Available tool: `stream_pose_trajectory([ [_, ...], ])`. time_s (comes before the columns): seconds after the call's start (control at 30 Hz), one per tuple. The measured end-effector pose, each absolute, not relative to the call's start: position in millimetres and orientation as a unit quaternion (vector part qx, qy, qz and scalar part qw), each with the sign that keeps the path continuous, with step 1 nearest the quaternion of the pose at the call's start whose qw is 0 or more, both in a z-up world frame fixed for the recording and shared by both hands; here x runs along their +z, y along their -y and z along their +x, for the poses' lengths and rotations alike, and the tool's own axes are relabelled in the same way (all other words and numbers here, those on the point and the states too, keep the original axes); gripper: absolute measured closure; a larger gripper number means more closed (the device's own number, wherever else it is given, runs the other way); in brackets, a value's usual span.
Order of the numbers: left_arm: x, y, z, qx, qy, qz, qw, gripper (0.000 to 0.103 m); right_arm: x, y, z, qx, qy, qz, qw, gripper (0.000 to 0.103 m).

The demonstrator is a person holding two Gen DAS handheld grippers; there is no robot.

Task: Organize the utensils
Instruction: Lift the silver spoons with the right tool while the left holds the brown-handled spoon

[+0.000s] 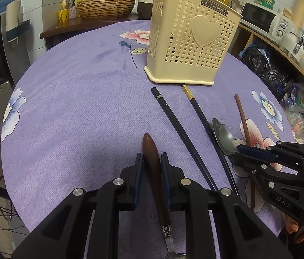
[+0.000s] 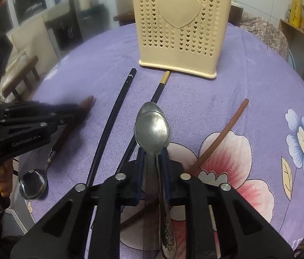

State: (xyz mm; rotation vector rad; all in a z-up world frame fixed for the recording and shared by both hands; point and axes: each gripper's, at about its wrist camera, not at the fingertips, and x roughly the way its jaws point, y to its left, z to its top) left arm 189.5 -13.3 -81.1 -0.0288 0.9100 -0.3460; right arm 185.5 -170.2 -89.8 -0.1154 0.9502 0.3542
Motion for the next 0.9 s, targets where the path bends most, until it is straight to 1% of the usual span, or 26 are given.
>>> stream_pose_trajectory([
  [0.13, -81, 13, 189, -0.166, -0.437, -0.013, 0.884, 0.085, -88, 173, 183, 0.166, -0.452, -0.052, 0.875, 0.092],
  [0.33, -81, 12, 190, -0.168, -0.438, -0.019, 0.883, 0.085, -76, 192, 174, 0.169, -0.439, -0.011, 0.883, 0.092],
  [0.47, -81, 10, 190, -0.169, -0.438, -0.018, 0.883, 0.085, -66, 228, 166, 0.126, -0.437, 0.013, 0.89, 0.092],
  [0.67, -81, 11, 190, -0.168, -0.437, -0.018, 0.883, 0.085, -81, 286, 170, 0.049, -0.467, 0.041, 0.882, 0.092],
  [0.77, -80, 11, 190, -0.166, -0.437, -0.016, 0.884, 0.085, -83, 293, 172, 0.048, -0.464, 0.054, 0.883, 0.092],
  [0.83, -80, 12, 189, -0.164, -0.437, -0.013, 0.884, 0.085, -83, 290, 173, 0.045, -0.464, 0.047, 0.884, 0.089],
  [0.87, -80, 13, 189, -0.163, -0.438, -0.011, 0.884, 0.085, -83, 287, 175, 0.042, -0.462, 0.043, 0.885, 0.078],
  [0.9, -80, 14, 188, -0.162, -0.438, -0.009, 0.884, 0.085, -83, 285, 175, 0.038, -0.462, 0.04, 0.885, 0.06],
])
